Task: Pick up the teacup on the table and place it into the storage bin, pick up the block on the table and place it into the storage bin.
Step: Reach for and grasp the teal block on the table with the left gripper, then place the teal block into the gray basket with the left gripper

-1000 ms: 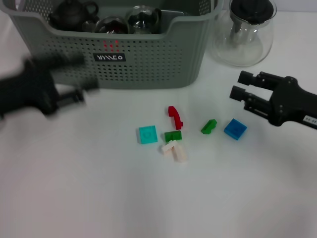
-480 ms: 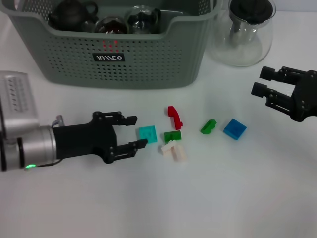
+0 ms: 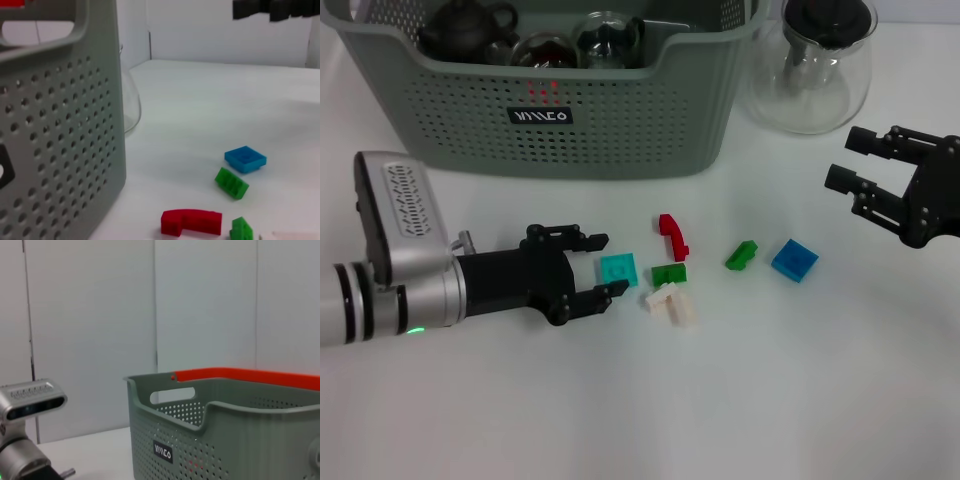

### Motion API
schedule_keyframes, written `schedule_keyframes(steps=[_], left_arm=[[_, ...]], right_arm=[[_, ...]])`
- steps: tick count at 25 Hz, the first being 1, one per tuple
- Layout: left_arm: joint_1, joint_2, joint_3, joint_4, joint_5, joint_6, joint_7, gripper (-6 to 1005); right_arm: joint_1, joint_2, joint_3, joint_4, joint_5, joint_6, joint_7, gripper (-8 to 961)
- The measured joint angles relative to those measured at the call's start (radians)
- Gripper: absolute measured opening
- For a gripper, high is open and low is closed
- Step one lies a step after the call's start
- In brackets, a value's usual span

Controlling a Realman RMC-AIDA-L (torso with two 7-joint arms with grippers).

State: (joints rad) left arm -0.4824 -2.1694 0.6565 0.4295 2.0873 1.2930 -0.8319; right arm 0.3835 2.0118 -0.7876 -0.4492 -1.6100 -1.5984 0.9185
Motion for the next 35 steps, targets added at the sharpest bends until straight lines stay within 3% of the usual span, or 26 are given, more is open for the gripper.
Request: schedule_keyframes(steps=[7,31,35], left_arm=[[-0.018,0.000,0.001,-0.039,0.009,-0.063,-0.003,596],[-0.021,-0.003,-0.006,-0.061,0.003,-0.079,0.029,596],[-0.020,-0.003,-0.007,-0.057,0.003,-0.080,0.024,489]], right_arm=[[0.001,-0.005,0.011,0.000,-0.001,0.002,0.036,504],[0.002,-0.002,0.012,0.008,-0.002,0.007,0.039,504],[0.002,-0.002,0.014,0.008,-0.002,0.008,0.039,504]])
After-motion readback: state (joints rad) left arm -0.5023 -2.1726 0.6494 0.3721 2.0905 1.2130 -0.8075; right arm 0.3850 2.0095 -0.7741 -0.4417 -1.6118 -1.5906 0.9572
